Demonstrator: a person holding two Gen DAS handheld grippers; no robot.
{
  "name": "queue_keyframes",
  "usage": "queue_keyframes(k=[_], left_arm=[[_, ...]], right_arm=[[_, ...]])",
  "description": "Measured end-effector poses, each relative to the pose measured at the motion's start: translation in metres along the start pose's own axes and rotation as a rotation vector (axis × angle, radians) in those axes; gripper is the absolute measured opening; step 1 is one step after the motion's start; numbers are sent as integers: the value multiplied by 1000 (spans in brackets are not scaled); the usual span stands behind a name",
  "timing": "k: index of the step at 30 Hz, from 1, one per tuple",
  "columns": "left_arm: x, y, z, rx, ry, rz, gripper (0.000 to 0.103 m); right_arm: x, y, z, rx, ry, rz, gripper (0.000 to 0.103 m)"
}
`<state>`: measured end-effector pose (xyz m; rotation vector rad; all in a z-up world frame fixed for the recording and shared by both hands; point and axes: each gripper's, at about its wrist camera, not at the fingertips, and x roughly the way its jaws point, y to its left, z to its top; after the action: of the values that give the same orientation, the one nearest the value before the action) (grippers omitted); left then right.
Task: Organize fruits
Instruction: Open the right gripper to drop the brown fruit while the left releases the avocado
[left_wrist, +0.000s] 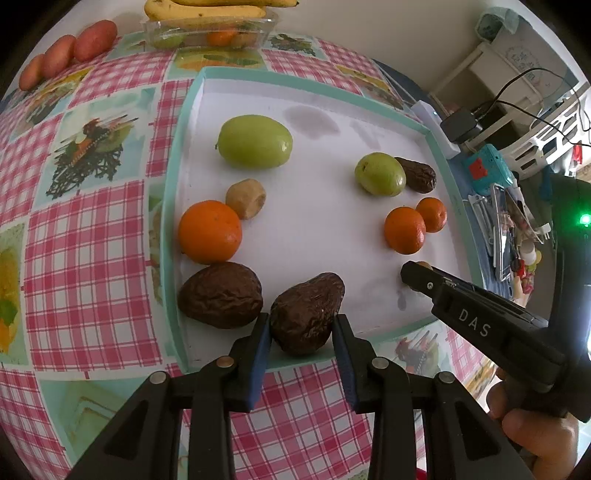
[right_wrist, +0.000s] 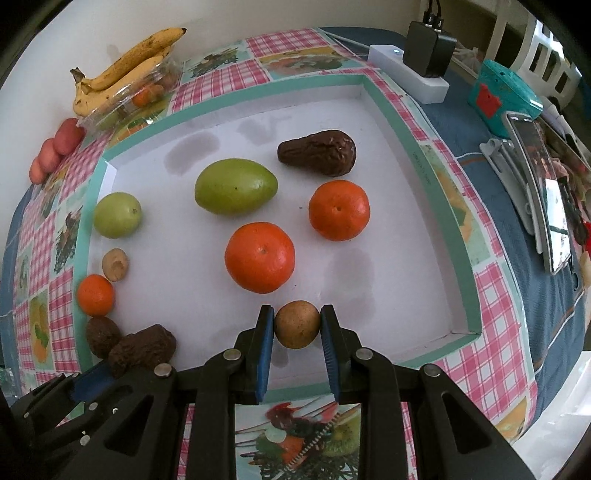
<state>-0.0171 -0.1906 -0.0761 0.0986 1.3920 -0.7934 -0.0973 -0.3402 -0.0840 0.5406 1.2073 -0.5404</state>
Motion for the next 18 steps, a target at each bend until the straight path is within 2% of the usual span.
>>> queue_keyframes(k=[8,12,13,15,18], left_arm=[[-2,1,-2,9,8,-1,37],[-3,0,-2,8,10,-5,38],[-4,0,-2,7,11,-12,41],[-7,0,-3,4,11,-30,49],[-10,-4,-5,18,10,-32,55]], right_arm=[[1,0,-2,1,-2,-9,27],[3,1,-2,1,-1,-5,30],[3,0,-1,1,-2,-3,31],[4,0,-1,2,-4,-5,39],[4,-1,-1,10,-5,-4,40]])
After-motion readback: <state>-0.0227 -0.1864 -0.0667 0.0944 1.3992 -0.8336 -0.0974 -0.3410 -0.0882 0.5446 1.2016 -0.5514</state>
